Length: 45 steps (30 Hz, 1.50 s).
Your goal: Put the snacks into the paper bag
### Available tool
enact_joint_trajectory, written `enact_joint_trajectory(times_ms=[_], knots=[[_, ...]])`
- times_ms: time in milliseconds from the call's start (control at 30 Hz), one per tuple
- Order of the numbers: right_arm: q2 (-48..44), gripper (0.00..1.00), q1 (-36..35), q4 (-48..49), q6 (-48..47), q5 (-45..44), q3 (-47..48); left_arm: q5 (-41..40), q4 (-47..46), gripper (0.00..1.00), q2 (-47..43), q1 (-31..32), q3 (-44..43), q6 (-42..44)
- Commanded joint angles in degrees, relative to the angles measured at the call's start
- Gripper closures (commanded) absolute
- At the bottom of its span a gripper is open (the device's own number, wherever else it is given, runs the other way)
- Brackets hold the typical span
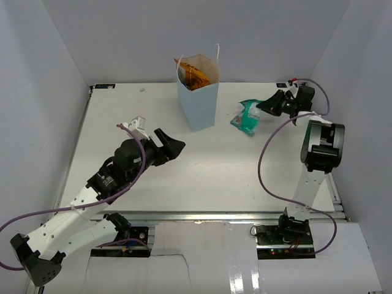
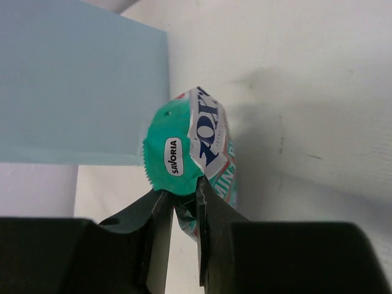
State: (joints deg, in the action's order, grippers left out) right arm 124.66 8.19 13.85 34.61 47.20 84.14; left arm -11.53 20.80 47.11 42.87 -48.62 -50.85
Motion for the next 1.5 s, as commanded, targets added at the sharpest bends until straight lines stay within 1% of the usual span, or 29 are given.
enact_joint_trajectory(times_ms=[0,33,100,133,233,267,333,367,400,433,467,500,533,600,633,667,700,733,767,833,967,1133,1300,1467], knots=[[-14.51,0.92,-0.62,4.63,-7.26,1.24,-1.87,-0.42,-1.81,0.02,-2.55,-0.07,0.98,3.03],[-18.97,0.92,-0.71,3.48,-8.76,-1.73,-2.13,-0.60,-1.90,0.02,-3.25,-0.07,0.90,3.47],[-24.96,0.92,-0.98,1.89,-11.58,-4.30,-2.14,-1.04,-2.51,0.02,-3.87,-0.07,0.98,4.96],[-26.65,0.92,-1.07,-0.03,-12.37,-7.01,-1.61,-1.13,-2.60,0.02,-4.04,-0.07,0.81,5.41],[-31.58,0.92,-1.68,-3.28,-14.13,-10.36,3.47,-1.13,-2.95,0.02,-4.57,-0.07,0.37,7.51],[-32.28,0.92,-2.73,-4.26,-14.57,-10.98,7.93,-1.04,-2.96,0.02,-4.75,-0.07,0.28,8.04],[-32.90,0.92,-4.31,-6.45,-15.89,-12.30,13.13,-0.69,-3.48,0.02,-5.01,-0.16,0.37,9.36],[-32.73,0.92,-6.49,-8.20,-16.32,-12.74,15.85,-0.60,-3.66,0.02,-5.19,-0.07,0.54,9.80],[-31.60,0.92,-7.65,-9.35,-17.29,-13.27,21.62,-0.25,-4.01,0.02,-5.45,-0.07,0.89,10.07],[-30.89,0.92,-8.96,-10.67,-17.99,-14.75,24.64,-0.16,-4.44,0.02,-5.63,-0.16,1.07,10.68],[-30.01,0.92,-12.72,-12.77,-18.87,-15.64,27.54,0.01,-4.71,0.02,-5.80,-0.07,1.25,10.86],[-28.35,0.92,-14.32,-13.40,-20.71,-18.08,32.27,0.36,-4.80,0.02,-6.33,-0.07,1.60,11.12],[-27.64,0.92,-17.56,-13.58,-21.94,-19.50,33.88,0.54,-4.89,0.02,-6.59,-0.16,1.77,11.12],[-25.35,0.92,-20.83,-13.32,-25.01,-22.49,36.35,0.81,-4.89,0.02,-7.12,-0.07,2.12,11.30],[-24.21,0.92,-23.45,-13.32,-27.21,-25.29,39.14,0.98,-4.89,0.02,-7.91,-0.16,2.47,11.21],[-21.59,0.92,-24.61,-13.41,-28.18,-26.36,41.00,1.07,-4.80,0.02,-8.26,-0.07,2.65,11.21],[-20.17,0.92,-25.66,-13.49,-29.41,-28.89,44.76,0.98,-4.54,0.02,-8.96,-0.07,2.65,11.12],[-18.85,0.92,-26.89,-13.41,-32.21,-30.57,46.45,0.90,-4.02,0.02,-9.32,-0.16,2.74,11.12],[-17.54,0.92,-28.56,-13.15,-33.11,-32.24,47.77,0.63,-3.75,0.02,-9.75,-0.16,2.83,10.95],[-14.28,0.92,-29.63,-11.30,-34.34,-36.11,49.88,0.37,-2.96,0.02,-10.98,-0.07,2.92,10.77],[-10.59,0.92,-31.04,-8.84,-37.86,-39.72,49.46,-0.68,-1.73,0.02,-13.00,-0.07,3.79,9.46],[-8.74,0.92,-32.35,-8.66,-39.35,-39.64,45.86,-2.00,-1.72,0.02,-14.42,-0.07,5.46,7.96],[-7.50,0.92,-33.41,-8.75,-41.11,-41.48,39.80,-1.57,-3.65,0.02,-12.05,-0.16,5.82,8.13],[-6.10,0.92,-34.11,-8.57,-44.54,-44.38,36.54,-1.21,-3.83,0.02,-10.20,-0.16,5.20,9.01]])
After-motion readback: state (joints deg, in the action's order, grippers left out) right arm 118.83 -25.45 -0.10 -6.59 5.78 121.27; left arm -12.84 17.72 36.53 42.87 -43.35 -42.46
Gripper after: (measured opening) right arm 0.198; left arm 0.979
